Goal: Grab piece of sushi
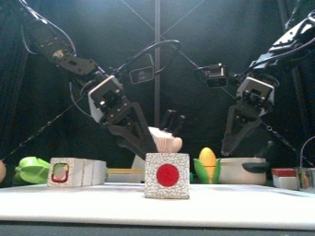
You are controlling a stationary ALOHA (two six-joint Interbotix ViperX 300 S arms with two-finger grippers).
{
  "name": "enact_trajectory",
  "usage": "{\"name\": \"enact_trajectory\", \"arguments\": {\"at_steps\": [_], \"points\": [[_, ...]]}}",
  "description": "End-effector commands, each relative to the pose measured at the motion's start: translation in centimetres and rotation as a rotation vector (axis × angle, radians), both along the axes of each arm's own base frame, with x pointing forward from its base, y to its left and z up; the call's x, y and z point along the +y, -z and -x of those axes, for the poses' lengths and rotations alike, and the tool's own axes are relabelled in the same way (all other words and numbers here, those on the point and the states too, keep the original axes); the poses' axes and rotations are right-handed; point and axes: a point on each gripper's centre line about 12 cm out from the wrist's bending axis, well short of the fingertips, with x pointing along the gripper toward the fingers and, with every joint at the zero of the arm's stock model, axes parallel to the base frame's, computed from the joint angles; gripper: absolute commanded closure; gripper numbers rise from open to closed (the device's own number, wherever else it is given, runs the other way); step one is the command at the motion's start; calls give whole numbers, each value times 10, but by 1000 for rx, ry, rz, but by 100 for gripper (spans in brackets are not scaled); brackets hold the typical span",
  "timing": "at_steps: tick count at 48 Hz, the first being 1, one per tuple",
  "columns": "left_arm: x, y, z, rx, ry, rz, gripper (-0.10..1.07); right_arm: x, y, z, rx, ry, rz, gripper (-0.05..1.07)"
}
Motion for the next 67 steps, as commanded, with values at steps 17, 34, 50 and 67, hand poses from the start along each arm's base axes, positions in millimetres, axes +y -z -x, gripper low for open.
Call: {"name": "enact_trajectory", "arguments": {"at_steps": [17,34,50,67], "points": [[-1,7,-23,-5,2,-3,5,0,-8,-4,-27,0,-1,25],[0,6,-27,-5,1,-2,28,0,-8,-3,-27,0,-1,25],[-6,-11,-26,-36,15,0,38,0,-8,-4,-27,1,-1,25],[-5,-15,-25,-37,17,-2,39,0,-8,-4,-27,1,-2,25]]}}
